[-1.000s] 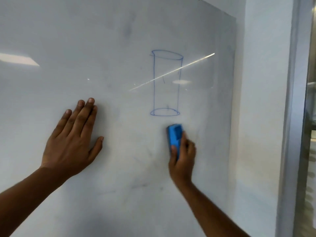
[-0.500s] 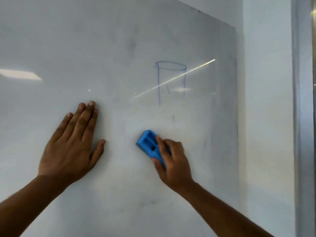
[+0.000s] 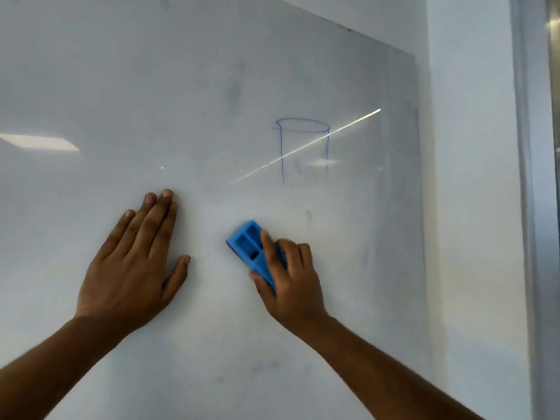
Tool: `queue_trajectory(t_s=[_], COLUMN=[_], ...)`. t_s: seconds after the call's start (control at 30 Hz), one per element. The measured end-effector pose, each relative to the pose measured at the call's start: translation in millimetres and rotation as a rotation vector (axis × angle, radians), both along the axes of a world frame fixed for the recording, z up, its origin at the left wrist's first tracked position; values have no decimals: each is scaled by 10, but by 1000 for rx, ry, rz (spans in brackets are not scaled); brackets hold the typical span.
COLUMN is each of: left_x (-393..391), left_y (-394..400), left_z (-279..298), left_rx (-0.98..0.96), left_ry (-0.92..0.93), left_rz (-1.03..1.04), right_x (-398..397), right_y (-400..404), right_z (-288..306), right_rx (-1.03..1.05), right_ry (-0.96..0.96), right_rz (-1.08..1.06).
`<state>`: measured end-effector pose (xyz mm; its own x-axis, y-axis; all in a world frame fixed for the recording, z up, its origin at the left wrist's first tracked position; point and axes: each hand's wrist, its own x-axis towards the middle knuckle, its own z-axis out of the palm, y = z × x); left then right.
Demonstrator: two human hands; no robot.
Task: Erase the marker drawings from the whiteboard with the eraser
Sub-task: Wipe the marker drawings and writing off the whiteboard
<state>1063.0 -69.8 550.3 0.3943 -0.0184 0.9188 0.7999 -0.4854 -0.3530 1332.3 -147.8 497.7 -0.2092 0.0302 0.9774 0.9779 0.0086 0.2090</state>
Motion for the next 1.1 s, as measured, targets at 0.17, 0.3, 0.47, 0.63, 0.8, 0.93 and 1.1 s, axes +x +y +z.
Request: queue_trajectory(t_s=[0.17, 0.3, 0.47, 0.63, 0.8, 0.93, 1.1], left_x=[-155, -112, -126, -142, -91, -82, -130], left_y=[54, 97, 129, 125, 125, 100, 59], left_z=[69, 35, 46, 43, 4, 25, 52], left_rx=[15, 41, 82, 97, 122, 137, 141], left_ry=[4, -28, -29, -21, -36, -44, -38], left_rz=[16, 6, -12, -14, -28, -17, -34], right_x=[730, 832, -16, 71, 913, 558, -443], right_y=[-228, -188, 33, 17, -237, -96, 144], right_z=[440, 1452, 1363, 648, 1653, 2391, 1683], right_rx=[189, 236, 199, 24, 223, 221, 102], right_ry=[509, 863, 343, -176, 712, 756, 40], right_rz=[-48, -60, 10, 6, -107, -76, 75])
